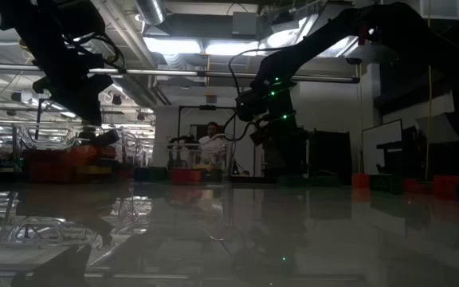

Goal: Sort blocks by size
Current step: Put the large green game piece into the left transparent bin

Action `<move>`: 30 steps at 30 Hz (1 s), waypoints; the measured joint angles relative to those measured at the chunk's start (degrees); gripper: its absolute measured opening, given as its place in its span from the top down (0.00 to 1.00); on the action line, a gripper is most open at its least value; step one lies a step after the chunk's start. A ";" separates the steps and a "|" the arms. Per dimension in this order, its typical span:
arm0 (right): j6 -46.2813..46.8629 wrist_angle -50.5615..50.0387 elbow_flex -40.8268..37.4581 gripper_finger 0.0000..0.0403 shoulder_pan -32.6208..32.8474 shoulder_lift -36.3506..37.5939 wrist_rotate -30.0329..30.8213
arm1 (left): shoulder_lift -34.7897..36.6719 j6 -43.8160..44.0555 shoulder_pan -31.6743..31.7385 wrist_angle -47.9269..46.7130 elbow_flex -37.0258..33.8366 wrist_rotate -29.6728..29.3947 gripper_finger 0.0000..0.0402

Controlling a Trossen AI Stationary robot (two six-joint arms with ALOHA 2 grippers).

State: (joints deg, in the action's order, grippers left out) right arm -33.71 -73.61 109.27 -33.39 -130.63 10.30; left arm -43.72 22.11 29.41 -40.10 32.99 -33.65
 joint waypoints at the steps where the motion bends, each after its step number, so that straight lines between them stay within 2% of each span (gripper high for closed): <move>1: -0.73 -0.05 0.00 0.49 0.00 0.02 -0.31 | 0.00 0.01 0.00 0.02 0.00 0.00 0.58; 8: -4.11 0.66 -1.66 0.49 0.04 0.15 -0.93 | 0.00 0.00 0.00 0.00 0.00 0.00 0.58; 15: -4.27 6.37 -5.12 0.49 0.09 0.58 1.27 | 0.00 0.02 0.00 0.02 0.00 0.00 0.58; 17: -4.23 7.18 -5.41 0.50 0.04 0.43 0.12 | 0.00 0.02 0.00 0.02 0.00 0.00 0.58; 20: -4.04 7.31 -5.53 0.57 0.04 0.08 -4.03 | 0.00 0.02 -0.02 0.01 0.00 0.01 0.58; 25: -2.03 6.88 -5.49 0.76 0.15 0.17 -10.37 | 0.00 0.02 -0.02 0.02 0.00 0.02 0.58; 30: 4.10 4.04 -5.46 0.78 0.42 0.20 -14.49 | 0.00 0.16 -0.02 0.04 0.00 0.02 0.58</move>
State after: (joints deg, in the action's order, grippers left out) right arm -29.60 -69.57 103.81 -32.97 -130.43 -4.20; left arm -43.72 22.27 29.39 -40.05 32.99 -33.63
